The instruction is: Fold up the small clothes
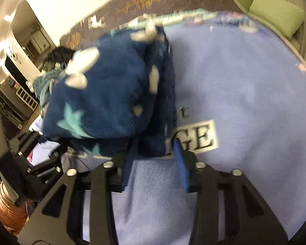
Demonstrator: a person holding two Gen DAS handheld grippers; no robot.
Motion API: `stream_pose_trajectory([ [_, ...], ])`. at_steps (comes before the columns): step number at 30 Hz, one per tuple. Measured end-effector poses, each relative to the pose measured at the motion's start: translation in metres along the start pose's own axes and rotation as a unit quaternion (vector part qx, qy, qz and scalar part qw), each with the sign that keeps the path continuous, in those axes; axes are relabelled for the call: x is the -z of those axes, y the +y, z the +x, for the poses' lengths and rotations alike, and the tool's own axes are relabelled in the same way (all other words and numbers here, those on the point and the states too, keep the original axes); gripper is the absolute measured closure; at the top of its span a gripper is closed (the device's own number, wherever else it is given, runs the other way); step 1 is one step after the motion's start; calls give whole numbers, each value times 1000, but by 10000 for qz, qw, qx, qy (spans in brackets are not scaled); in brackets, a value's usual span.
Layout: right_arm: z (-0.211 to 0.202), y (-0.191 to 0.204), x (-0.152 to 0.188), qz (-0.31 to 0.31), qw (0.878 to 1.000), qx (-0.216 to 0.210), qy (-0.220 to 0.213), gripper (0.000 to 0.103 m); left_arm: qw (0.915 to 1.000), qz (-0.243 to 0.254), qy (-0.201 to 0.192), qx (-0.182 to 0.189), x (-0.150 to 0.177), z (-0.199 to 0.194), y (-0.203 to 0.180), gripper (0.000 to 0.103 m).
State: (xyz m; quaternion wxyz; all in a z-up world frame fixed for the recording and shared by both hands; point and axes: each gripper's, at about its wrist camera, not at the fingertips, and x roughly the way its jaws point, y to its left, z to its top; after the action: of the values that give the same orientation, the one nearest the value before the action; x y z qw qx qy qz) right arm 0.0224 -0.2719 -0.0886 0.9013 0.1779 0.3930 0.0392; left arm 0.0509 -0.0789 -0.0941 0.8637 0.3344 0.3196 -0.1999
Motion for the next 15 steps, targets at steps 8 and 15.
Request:
stream_pose_trajectory([
  [8,-13,13,-20,69,9984,-440,-337,70,9898,-668,-1014,747,-24,-61,40,61],
  [15,-10,12,-19,268,9983,252,-446,90,9890,-890,-350,1128,-56,14,35,75],
])
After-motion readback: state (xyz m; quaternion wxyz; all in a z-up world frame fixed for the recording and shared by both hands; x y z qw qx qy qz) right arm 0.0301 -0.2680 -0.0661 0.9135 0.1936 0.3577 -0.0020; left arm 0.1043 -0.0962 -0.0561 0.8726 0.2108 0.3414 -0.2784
